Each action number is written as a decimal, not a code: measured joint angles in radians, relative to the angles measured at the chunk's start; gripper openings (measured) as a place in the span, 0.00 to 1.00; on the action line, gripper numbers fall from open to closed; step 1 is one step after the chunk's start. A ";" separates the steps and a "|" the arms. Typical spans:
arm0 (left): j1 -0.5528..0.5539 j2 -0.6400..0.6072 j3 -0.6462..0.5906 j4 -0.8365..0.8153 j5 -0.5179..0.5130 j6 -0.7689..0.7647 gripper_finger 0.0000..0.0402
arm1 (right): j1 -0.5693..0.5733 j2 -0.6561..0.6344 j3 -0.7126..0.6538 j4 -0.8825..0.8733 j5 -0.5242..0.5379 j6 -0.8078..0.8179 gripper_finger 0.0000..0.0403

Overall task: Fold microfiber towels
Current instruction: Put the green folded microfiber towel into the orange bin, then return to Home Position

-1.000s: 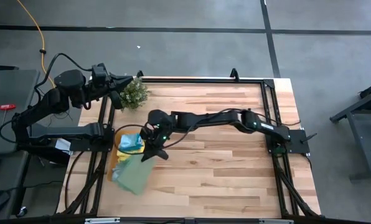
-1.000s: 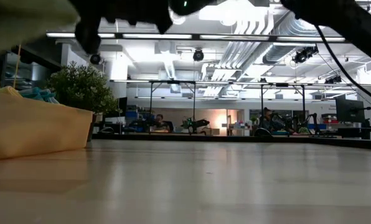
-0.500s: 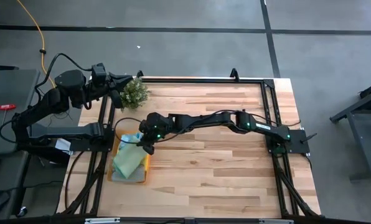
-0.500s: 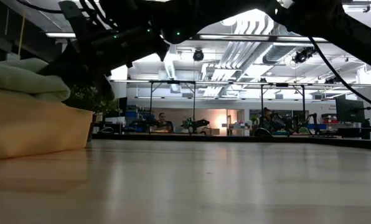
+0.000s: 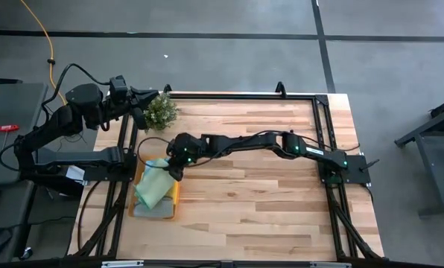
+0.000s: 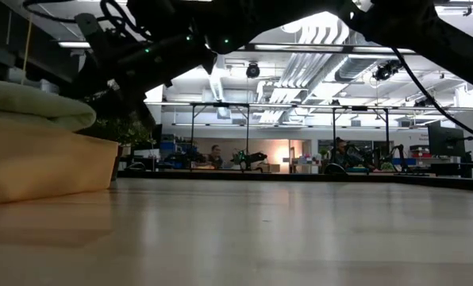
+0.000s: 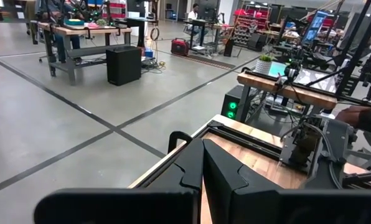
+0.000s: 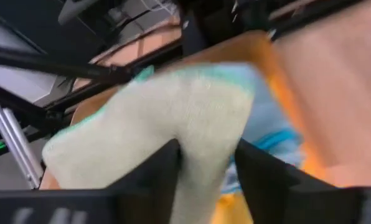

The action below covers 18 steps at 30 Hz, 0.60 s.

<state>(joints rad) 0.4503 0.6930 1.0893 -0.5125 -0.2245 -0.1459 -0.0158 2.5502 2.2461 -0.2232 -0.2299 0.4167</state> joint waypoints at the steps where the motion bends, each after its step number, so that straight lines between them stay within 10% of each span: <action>1: 0.000 0.000 0.000 0.000 0.000 0.000 0.00 | -0.006 0.000 0.011 -0.005 0.001 -0.006 0.34; 7: 0.000 0.000 0.000 0.000 0.000 0.018 0.00 | -0.048 -0.011 0.111 -0.139 -0.002 -0.114 0.54; 18: 0.000 -0.026 0.001 -0.001 0.003 0.018 0.00 | -0.069 -0.164 0.069 -0.711 0.030 -0.512 0.57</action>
<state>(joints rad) 0.4503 0.6666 1.0901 -0.5135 -0.2216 -0.1276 -0.0849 2.3861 2.3154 -0.9344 -0.1996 -0.0955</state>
